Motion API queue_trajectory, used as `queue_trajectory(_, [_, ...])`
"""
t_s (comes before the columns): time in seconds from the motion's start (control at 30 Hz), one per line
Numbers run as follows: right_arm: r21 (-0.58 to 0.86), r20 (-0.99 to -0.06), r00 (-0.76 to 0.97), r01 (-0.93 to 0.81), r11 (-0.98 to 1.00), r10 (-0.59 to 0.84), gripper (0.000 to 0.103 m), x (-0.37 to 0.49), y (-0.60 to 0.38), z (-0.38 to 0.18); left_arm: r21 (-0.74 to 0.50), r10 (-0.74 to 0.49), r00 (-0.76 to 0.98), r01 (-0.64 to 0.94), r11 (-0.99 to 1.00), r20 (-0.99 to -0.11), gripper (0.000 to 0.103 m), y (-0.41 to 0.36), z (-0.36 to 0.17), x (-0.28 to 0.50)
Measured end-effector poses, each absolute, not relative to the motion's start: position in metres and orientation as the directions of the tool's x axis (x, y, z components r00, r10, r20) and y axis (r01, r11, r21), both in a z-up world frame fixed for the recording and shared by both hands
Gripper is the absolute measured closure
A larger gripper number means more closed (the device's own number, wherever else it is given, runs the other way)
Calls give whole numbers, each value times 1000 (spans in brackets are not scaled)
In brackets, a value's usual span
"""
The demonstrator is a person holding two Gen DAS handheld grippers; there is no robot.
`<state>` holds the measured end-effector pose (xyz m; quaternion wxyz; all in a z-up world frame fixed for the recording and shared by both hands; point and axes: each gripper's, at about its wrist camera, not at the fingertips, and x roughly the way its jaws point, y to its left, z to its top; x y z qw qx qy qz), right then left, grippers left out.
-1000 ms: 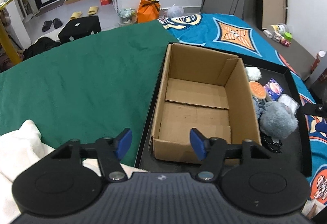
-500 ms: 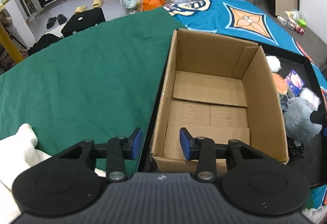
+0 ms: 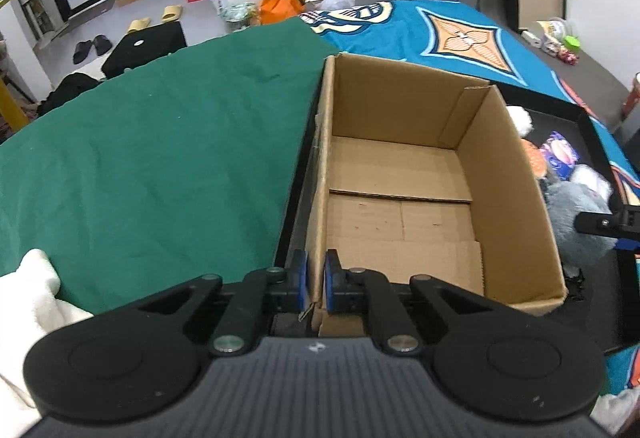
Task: Organize soft objects
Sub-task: 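Close the right tool on the grey fluffy plush and lift it, then lower the grey plush into the cardboard box and open the right tool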
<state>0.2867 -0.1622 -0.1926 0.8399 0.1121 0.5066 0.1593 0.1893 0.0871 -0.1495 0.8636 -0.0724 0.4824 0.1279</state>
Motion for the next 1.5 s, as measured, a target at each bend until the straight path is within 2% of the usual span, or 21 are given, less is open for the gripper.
queue_trajectory(0.5, [396, -713, 535, -227, 890, 453, 47, 265, -163, -151, -15, 102, 511, -220, 975, -853, 94, 89, -132, 173])
queue_trajectory(0.9, [438, -615, 573, -323, 839, 542, 48, 256, -150, -131, 14, 134, 497, -238, 971, -857, 94, 88, -137, 176])
queue_trajectory(1.5, [390, -598, 532, -461, 797, 600, 47, 241, -99, -130, -7, 122, 486, -255, 967, -865, 94, 92, -147, 174])
